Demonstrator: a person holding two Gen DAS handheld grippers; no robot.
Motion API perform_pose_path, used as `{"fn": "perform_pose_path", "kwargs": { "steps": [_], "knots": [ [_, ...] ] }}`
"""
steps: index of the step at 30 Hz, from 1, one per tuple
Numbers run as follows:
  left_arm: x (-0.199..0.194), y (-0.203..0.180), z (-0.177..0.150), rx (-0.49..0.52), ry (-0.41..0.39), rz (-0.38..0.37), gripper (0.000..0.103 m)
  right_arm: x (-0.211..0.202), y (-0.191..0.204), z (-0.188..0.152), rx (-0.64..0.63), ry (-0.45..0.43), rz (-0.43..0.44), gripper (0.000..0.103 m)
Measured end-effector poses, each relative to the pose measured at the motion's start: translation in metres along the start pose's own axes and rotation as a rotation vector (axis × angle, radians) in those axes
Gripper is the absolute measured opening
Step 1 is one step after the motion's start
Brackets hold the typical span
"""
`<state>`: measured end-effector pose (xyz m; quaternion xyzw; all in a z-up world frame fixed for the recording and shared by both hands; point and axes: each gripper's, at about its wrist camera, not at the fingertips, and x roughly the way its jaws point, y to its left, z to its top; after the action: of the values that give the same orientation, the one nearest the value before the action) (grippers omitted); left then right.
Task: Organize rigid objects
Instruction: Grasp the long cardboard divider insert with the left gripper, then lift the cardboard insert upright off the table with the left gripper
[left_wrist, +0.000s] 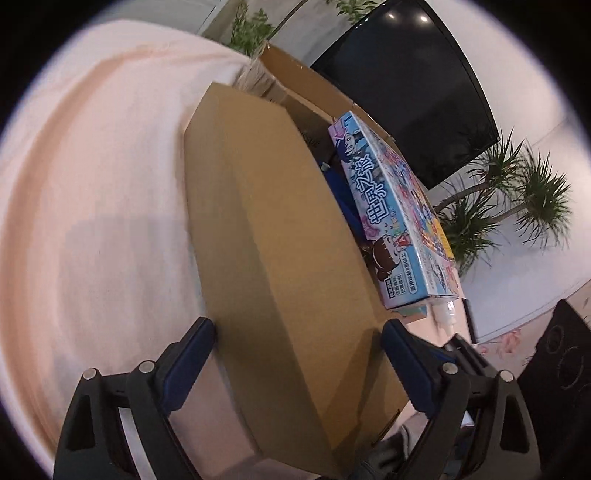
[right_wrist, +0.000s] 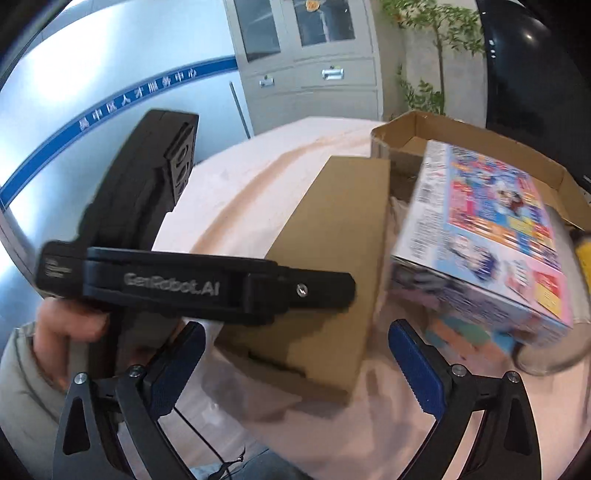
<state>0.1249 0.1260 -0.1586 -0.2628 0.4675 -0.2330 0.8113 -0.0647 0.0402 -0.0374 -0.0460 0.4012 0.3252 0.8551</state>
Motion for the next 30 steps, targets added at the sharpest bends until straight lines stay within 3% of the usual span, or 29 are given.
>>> {"fn": "perform_pose_path", "kwargs": {
  "steps": [4,6,10,12,15,18,21,22,23,25,27,28,30],
  "knots": [
    [0.006,0.009,-0.009,-0.033,0.019,-0.048,0.084,0.029,0.007,-0.005,0.002,0.063,-0.072,0.099],
    [0.007,0.013,-0.011,-0.028,0.031,-0.064,0.083,0.036,0.005,-0.004,0.021,0.067,-0.106,0.089],
    [0.009,0.018,-0.016,-0.052,0.037,-0.101,0.083,0.036,-0.013,-0.007,0.072,0.04,-0.057,0.088],
    [0.002,0.025,-0.02,-0.09,0.02,-0.136,0.083,0.029,-0.031,-0.009,0.182,0.025,0.064,0.087],
    [-0.011,0.034,-0.024,-0.136,-0.012,-0.182,0.086,0.033,-0.051,-0.012,0.351,0.024,0.321,0.087],
    [-0.024,0.033,-0.023,-0.146,-0.046,-0.16,0.086,0.055,-0.063,-0.009,0.447,0.066,0.53,0.087],
    [-0.036,0.031,-0.02,-0.139,-0.095,-0.132,0.07,0.074,-0.071,-0.012,0.51,0.118,0.694,0.088],
    [-0.038,0.03,-0.019,-0.133,-0.099,-0.127,0.06,0.075,-0.069,-0.014,0.501,0.13,0.685,0.089],
    [-0.038,0.028,-0.018,-0.123,-0.101,-0.115,0.059,0.076,-0.064,-0.016,0.475,0.131,0.64,0.094],
    [-0.036,0.02,-0.012,-0.093,-0.108,-0.102,0.057,0.063,-0.065,-0.012,0.375,0.102,0.488,0.103],
    [-0.03,0.012,-0.007,-0.071,-0.104,-0.13,0.057,0.039,-0.061,-0.006,0.254,0.052,0.324,0.103],
    [-0.025,0.008,-0.003,-0.061,-0.098,-0.15,0.057,0.026,-0.057,-0.003,0.166,0.027,0.189,0.103],
    [-0.015,-0.003,0.003,-0.027,-0.081,-0.189,0.057,-0.001,-0.054,-0.003,0.084,-0.006,0.09,0.103]
  ]
}}
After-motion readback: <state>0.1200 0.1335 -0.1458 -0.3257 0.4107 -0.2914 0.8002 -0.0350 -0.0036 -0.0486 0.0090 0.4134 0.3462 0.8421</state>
